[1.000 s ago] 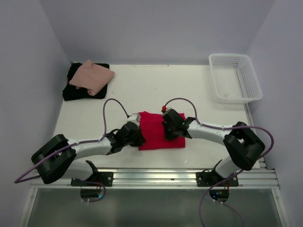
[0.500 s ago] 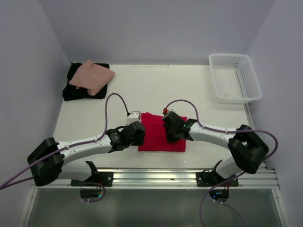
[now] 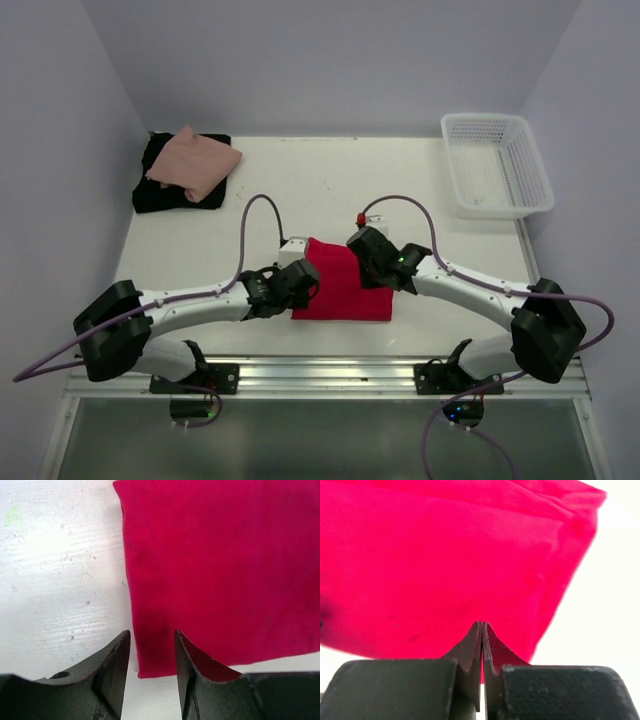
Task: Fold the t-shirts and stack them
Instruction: Fold the tshirt
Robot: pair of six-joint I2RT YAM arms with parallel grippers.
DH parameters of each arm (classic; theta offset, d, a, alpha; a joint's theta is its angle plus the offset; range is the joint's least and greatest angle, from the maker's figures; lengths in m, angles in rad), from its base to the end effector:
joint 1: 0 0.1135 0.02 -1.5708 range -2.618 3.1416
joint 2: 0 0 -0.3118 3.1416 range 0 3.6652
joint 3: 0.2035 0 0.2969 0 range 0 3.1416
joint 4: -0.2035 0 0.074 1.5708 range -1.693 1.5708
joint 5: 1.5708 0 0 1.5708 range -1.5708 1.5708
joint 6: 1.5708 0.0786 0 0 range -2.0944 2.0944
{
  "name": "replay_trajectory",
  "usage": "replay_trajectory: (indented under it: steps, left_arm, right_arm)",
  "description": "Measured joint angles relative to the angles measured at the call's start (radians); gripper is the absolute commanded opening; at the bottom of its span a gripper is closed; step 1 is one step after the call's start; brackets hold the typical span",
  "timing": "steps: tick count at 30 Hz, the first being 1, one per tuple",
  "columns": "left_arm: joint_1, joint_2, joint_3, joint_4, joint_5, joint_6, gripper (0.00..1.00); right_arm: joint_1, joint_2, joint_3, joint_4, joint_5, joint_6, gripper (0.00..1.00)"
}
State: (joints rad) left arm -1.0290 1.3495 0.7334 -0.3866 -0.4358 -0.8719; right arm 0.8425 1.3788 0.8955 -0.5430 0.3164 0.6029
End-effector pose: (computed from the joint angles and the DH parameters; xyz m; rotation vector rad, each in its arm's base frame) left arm 0.1840 -0.2414 0.1762 0.0344 2.4587 -0.2671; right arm 0.2332 0.2247 0.2104 -0.1901 2.5207 0.1641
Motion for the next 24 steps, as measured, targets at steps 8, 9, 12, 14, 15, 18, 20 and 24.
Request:
replay_trajectory:
  steps: [8,9,12,14,15,18,20,24]
  left_arm:
    - [0.0,0.081,0.0,0.0,-0.015,0.027,0.45]
    - [0.0,0.081,0.001,0.0,-0.018,0.027,0.45]
    - [0.0,0.081,0.015,-0.012,-0.027,0.031,0.45]
    - [0.0,0.08,0.041,-0.031,-0.036,0.038,0.45]
    - [-0.001,0.08,0.057,-0.037,-0.04,0.045,0.45]
    - [-0.006,0.08,0.098,-0.041,-0.052,0.057,0.47]
    - [-0.008,0.082,0.116,-0.038,-0.054,0.069,0.49]
    - [-0.01,0.121,0.122,-0.013,-0.054,0.084,0.54]
  right_arm:
    - [0.0,0.029,-0.011,-0.065,0.086,0.063,0.0]
    - [0.0,0.031,-0.02,-0.066,0.087,0.071,0.0]
    - [0.0,0.032,-0.05,-0.068,0.089,0.087,0.0]
    - [0.0,0.038,-0.07,-0.063,0.089,0.095,0.0]
    - [0.0,0.043,-0.079,-0.061,0.088,0.097,0.0]
    - [0.0,0.071,-0.1,-0.042,0.082,0.105,0.0]
    - [0.0,0.096,-0.109,-0.024,0.079,0.108,0.0]
    - [0.0,0.107,-0.113,-0.01,0.079,0.108,0.0]
